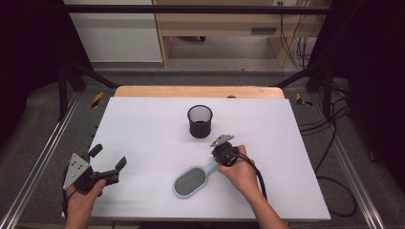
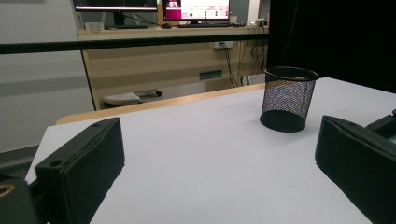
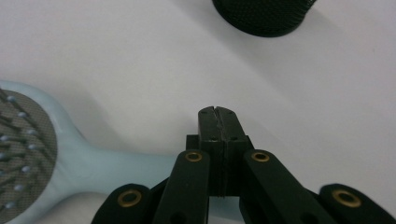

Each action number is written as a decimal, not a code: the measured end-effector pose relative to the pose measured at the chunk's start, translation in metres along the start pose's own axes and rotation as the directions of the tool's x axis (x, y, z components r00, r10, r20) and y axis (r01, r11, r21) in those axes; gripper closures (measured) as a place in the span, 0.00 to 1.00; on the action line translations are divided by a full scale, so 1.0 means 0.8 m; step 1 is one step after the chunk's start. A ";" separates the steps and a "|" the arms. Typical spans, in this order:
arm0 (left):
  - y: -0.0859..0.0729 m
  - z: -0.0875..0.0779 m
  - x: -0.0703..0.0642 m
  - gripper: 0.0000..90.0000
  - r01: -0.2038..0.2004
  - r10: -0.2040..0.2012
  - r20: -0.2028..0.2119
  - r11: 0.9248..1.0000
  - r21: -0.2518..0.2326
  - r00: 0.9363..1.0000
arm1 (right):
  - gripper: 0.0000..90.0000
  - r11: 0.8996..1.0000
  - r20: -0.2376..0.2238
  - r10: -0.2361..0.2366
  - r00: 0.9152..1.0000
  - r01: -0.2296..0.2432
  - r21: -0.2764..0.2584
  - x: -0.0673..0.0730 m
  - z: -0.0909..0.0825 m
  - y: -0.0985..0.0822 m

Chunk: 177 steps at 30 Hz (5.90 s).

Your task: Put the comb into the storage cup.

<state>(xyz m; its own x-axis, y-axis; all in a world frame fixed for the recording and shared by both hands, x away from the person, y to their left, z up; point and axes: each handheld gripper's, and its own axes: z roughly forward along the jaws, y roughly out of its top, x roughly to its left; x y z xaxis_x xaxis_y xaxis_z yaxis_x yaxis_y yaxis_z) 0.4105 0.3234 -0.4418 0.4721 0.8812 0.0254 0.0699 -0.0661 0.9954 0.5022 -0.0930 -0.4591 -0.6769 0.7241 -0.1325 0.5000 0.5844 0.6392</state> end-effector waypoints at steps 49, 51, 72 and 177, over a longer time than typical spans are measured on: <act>-0.005 0.001 0.001 0.02 0.004 -0.004 -0.010 1.000 0.028 1.000 | 1.00 0.998 -0.184 -0.034 0.982 0.043 0.046 0.039 -0.066 -0.082; -0.005 0.001 0.001 0.02 0.004 -0.004 -0.008 1.000 0.028 1.000 | 1.00 0.998 -0.185 -0.035 0.982 0.045 0.049 0.039 -0.067 -0.083; -0.006 0.000 0.001 0.02 0.003 -0.002 -0.010 1.000 0.031 1.000 | 0.87 0.998 -0.168 -0.056 0.984 0.051 -0.035 0.041 -0.103 -0.081; 0.111 0.117 -0.157 0.02 0.148 -0.154 0.286 0.988 0.044 0.946 | 0.77 0.882 -0.044 0.078 0.996 -0.090 -0.462 0.019 -0.096 -0.050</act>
<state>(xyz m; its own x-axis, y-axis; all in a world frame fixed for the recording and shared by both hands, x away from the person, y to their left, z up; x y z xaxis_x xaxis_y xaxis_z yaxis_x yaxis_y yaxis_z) 0.4398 0.1633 -0.3653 0.6869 0.7099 -0.1559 0.1778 0.0439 0.9831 0.4305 -0.1331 -0.4285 -0.6588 0.7508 -0.0486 0.2521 0.2812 0.9259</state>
